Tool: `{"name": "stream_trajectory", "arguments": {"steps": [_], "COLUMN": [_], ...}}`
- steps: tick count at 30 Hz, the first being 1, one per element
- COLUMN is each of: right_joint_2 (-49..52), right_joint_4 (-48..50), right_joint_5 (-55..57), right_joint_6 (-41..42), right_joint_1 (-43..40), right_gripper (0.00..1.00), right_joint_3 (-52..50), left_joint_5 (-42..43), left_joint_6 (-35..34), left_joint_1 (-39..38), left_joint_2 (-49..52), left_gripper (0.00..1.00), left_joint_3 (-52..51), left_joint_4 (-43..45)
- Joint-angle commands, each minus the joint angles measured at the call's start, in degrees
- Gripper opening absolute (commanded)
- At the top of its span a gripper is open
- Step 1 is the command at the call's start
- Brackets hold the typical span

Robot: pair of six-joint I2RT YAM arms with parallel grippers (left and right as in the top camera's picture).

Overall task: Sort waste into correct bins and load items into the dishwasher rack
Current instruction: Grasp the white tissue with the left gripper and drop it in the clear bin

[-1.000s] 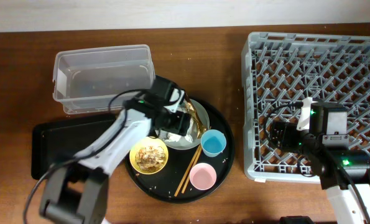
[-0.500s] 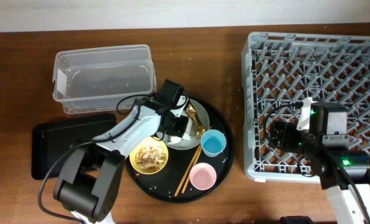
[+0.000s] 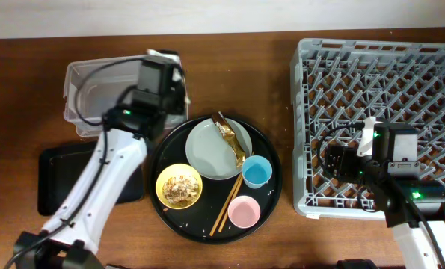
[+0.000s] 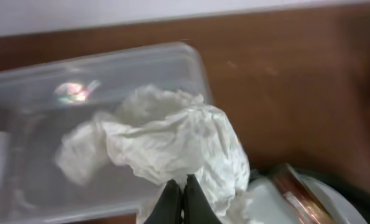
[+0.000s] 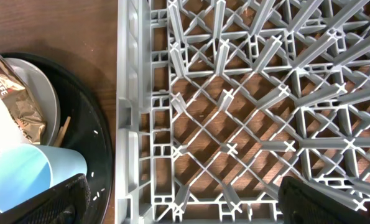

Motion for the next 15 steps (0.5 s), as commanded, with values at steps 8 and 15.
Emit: {"name": "stream_trajectory", "arguments": {"steps": [8,15], "right_joint_2": [0.0,0.0], "right_joint_4": [0.0,0.0], "right_joint_5": [0.7,0.7], "right_joint_6": [0.3,0.3], "right_joint_1": [-0.3,-0.3], "right_gripper": [0.98,0.98], "right_joint_3": [1.1,1.1], "left_joint_5": [1.7,22.8], "left_joint_6": [0.1,-2.8], "left_joint_1": [7.7,-1.0], "left_joint_2": [6.1,5.9], "left_gripper": [0.67,0.64], "left_joint_3": [0.7,0.6], "left_joint_4": [7.0,0.5]}}
